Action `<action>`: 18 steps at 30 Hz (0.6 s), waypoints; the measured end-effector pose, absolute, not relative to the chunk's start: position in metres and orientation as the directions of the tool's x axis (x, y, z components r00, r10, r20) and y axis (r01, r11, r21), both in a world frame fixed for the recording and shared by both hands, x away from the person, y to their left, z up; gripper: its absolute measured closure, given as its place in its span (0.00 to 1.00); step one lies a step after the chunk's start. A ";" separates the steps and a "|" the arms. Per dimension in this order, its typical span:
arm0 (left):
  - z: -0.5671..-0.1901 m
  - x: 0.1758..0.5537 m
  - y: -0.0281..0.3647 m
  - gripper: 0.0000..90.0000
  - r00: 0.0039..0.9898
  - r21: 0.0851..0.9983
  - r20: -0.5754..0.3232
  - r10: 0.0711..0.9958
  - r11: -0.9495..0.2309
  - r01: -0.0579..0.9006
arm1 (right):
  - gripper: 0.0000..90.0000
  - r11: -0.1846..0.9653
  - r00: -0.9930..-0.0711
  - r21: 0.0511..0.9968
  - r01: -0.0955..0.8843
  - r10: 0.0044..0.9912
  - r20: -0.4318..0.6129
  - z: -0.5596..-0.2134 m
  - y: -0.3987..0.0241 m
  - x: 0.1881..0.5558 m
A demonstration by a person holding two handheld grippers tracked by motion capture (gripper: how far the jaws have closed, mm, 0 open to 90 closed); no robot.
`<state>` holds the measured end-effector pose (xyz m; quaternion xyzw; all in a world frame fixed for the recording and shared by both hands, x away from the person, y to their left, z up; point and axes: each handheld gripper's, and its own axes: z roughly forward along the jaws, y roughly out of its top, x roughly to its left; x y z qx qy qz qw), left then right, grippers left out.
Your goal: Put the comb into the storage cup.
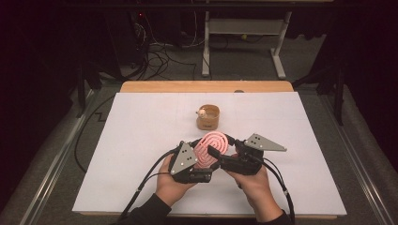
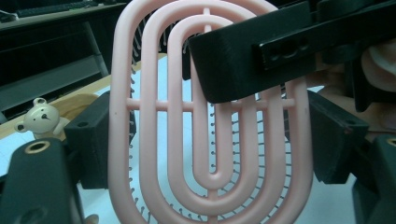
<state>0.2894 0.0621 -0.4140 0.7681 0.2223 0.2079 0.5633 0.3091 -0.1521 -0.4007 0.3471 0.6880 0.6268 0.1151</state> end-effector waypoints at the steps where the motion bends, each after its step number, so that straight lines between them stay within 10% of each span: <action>1: -0.414 0.289 0.062 0.20 0.815 0.958 0.068 0.575 -0.267 0.108 | 0.35 -0.029 -0.733 0.940 0.340 0.618 0.284 -0.401 -0.152 0.309; 18: -0.414 0.289 0.062 0.20 0.813 0.957 0.073 0.578 -0.269 0.106 | 0.49 -0.038 -0.743 0.930 0.365 0.590 0.316 -0.401 -0.151 0.307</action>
